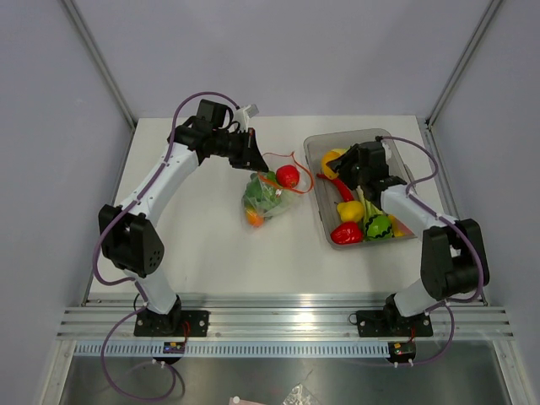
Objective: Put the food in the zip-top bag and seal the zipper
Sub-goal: Pick up the fake fruit from the bin, then place the fake fruit in the zipper food storage bag.
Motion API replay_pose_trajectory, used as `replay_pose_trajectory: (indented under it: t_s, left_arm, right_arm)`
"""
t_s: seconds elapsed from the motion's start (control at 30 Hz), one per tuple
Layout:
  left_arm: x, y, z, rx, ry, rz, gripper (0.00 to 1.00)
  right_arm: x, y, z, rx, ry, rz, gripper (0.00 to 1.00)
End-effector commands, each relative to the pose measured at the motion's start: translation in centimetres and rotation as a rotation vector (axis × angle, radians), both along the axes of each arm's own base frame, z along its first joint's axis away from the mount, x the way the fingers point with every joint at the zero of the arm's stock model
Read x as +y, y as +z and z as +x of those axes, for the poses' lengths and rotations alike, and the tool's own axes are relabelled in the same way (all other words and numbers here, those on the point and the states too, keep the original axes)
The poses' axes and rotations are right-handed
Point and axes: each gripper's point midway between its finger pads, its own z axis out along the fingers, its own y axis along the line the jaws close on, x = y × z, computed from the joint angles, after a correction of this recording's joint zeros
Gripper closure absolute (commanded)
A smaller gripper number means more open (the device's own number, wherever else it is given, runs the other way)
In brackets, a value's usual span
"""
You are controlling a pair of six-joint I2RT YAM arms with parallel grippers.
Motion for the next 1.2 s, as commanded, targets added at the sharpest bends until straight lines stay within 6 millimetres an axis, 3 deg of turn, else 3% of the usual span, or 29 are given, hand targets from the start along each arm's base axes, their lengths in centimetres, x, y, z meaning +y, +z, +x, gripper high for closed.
replay_pose_trajectory:
  t_s: [0.0,0.07,0.23,0.3,0.43,0.47,0.57,0.6,0.73,0.97,1.17]
  left_arm:
    - [-0.5,3.9,0.2,-0.108,-0.008,-0.057,1.0]
    - [-0.4,4.0,0.2,-0.113,-0.006,-0.054,1.0]
    - [-0.4,3.6,0.0,-0.097,-0.007,-0.057,1.0]
    - [-0.4,3.4,-0.1,-0.094,-0.006,-0.057,1.0]
    - [-0.3,3.4,-0.1,-0.095,-0.004,-0.05,1.0]
    - [-0.3,3.5,-0.2,-0.096,-0.005,-0.049,1.0]
    - [-0.3,3.7,-0.4,-0.094,-0.014,-0.05,1.0]
    - [-0.2,3.8,-0.4,-0.097,-0.012,-0.05,1.0]
    - [-0.1,4.3,-0.7,-0.11,-0.017,-0.053,1.0]
    - [-0.1,4.6,-0.9,-0.114,-0.02,-0.056,1.0]
    - [-0.1,4.4,-0.9,-0.112,-0.022,-0.054,1.0]
  right_arm:
    - [-1.2,0.6,-2.2,-0.002,0.006,-0.058,0.74]
    - [-1.6,1.2,-3.1,-0.015,0.023,-0.084,0.74]
    - [-0.7,7.6,-6.3,-0.176,0.112,-0.109,0.73]
    - [1.0,10.3,-7.8,-0.217,0.173,-0.121,0.72]
    - [4.7,12.8,-9.5,-0.274,0.294,-0.15,0.7]
    - [6.5,13.1,-10.2,-0.281,0.349,-0.145,0.7]
    - [9.4,13.0,-10.4,-0.269,0.427,-0.15,0.69]
    - [10.7,12.1,-10.5,-0.251,0.458,-0.156,0.69]
    - [13.3,11.2,-10.4,-0.228,0.532,-0.147,0.69]
    - [15.7,9.8,-8.7,-0.197,0.574,-0.16,0.68]
    - [17.6,10.3,-8.7,-0.191,0.646,-0.121,0.62]
